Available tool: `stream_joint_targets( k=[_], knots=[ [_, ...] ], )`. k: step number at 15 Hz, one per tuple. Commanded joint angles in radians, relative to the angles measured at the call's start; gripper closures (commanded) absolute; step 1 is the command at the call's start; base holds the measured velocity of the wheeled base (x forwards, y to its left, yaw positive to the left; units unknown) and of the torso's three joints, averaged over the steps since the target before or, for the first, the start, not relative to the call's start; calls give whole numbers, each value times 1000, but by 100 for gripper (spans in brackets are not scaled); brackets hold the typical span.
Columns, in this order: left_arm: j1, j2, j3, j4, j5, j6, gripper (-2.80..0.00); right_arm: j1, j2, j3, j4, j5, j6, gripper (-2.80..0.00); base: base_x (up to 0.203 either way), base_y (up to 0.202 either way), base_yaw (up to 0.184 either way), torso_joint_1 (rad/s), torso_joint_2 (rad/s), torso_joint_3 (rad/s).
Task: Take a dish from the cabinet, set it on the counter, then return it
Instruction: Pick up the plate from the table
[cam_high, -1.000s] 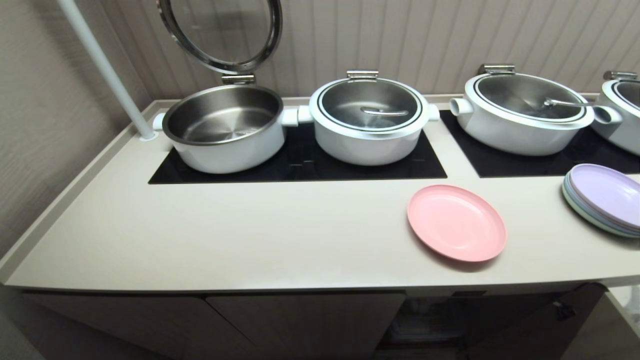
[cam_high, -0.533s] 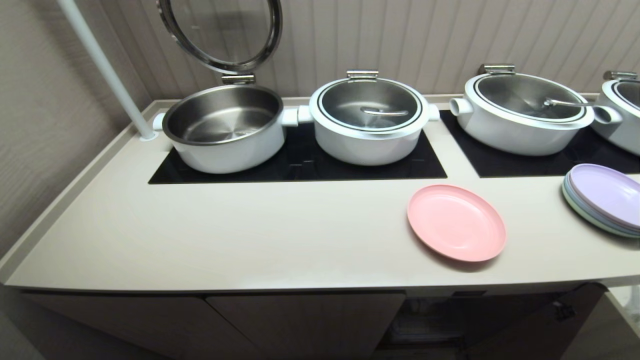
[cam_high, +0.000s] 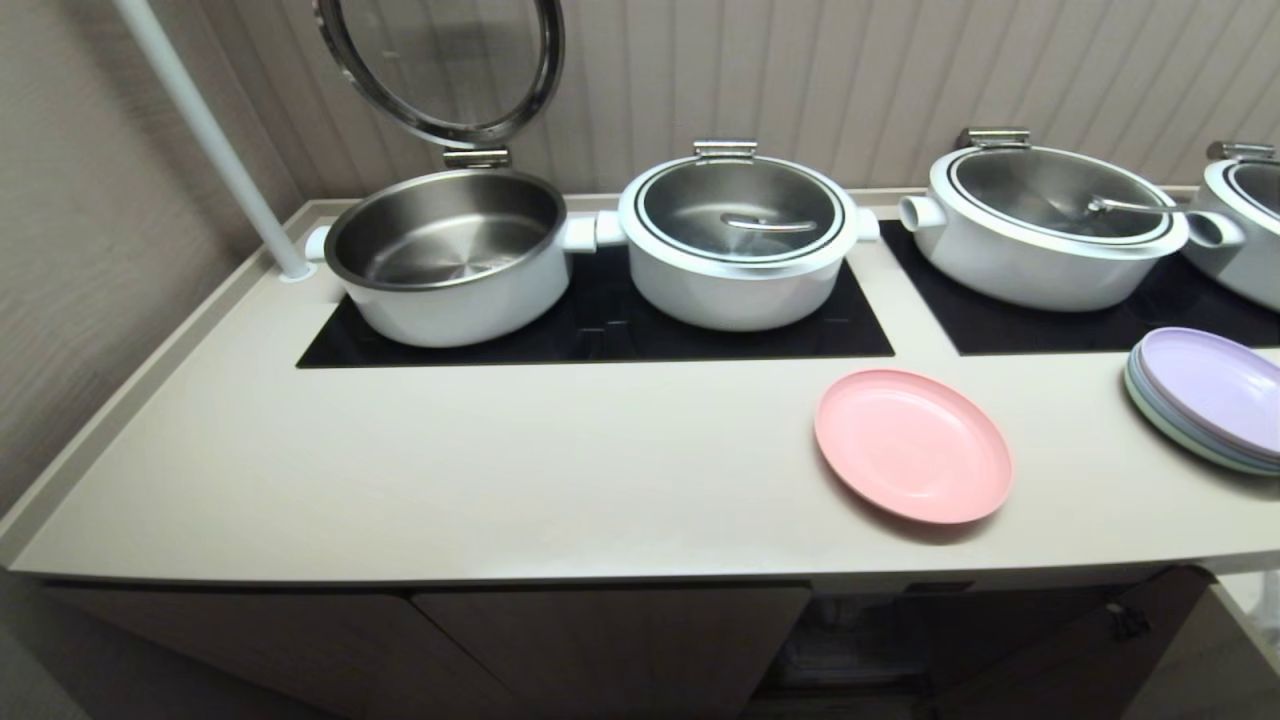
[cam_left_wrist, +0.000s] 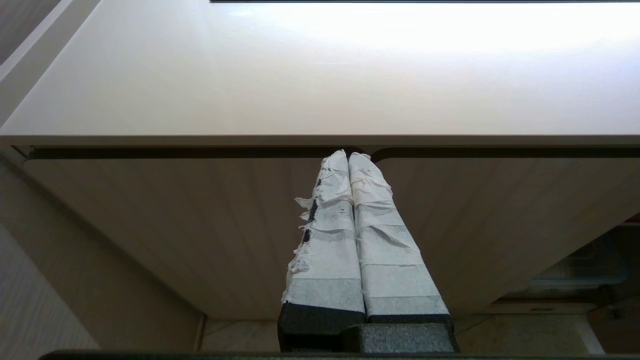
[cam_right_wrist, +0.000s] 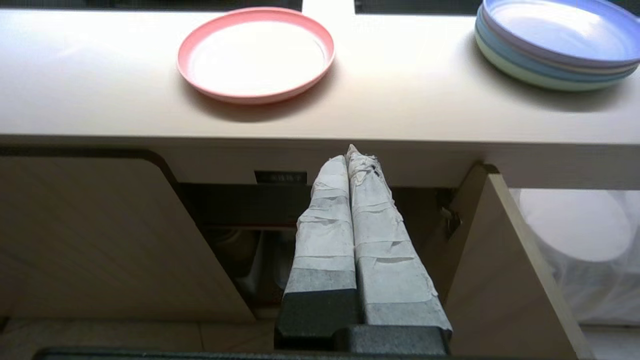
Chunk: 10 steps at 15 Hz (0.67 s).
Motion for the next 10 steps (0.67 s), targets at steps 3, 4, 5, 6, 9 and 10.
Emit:
stream_joint_targets(
  k=[3, 4, 5, 6, 9, 10],
  knots=[
    [0, 0, 0, 0, 0, 0, 0, 1, 119, -111, -7, 4, -1, 0, 0, 0, 0, 0, 0, 0],
    [0, 0, 0, 0, 0, -1, 0, 4, 177, -149, -14, 4, -1, 0, 0, 0, 0, 0, 0, 0],
    [0, 0, 0, 0, 0, -1, 0, 5, 241, -189, -22, 3, -1, 0, 0, 0, 0, 0, 0, 0],
    [0, 0, 0, 0, 0, -1, 0, 6, 301, -223, -32, 2, -1, 0, 0, 0, 0, 0, 0, 0],
    [0, 0, 0, 0, 0, -1, 0, 5, 524, -337, -77, -1, 1, 0, 0, 0, 0, 0, 0, 0],
    [0, 0, 0, 0, 0, 0, 0, 4, 602, -385, -92, -1, 1, 0, 0, 0, 0, 0, 0, 0]
  ],
)
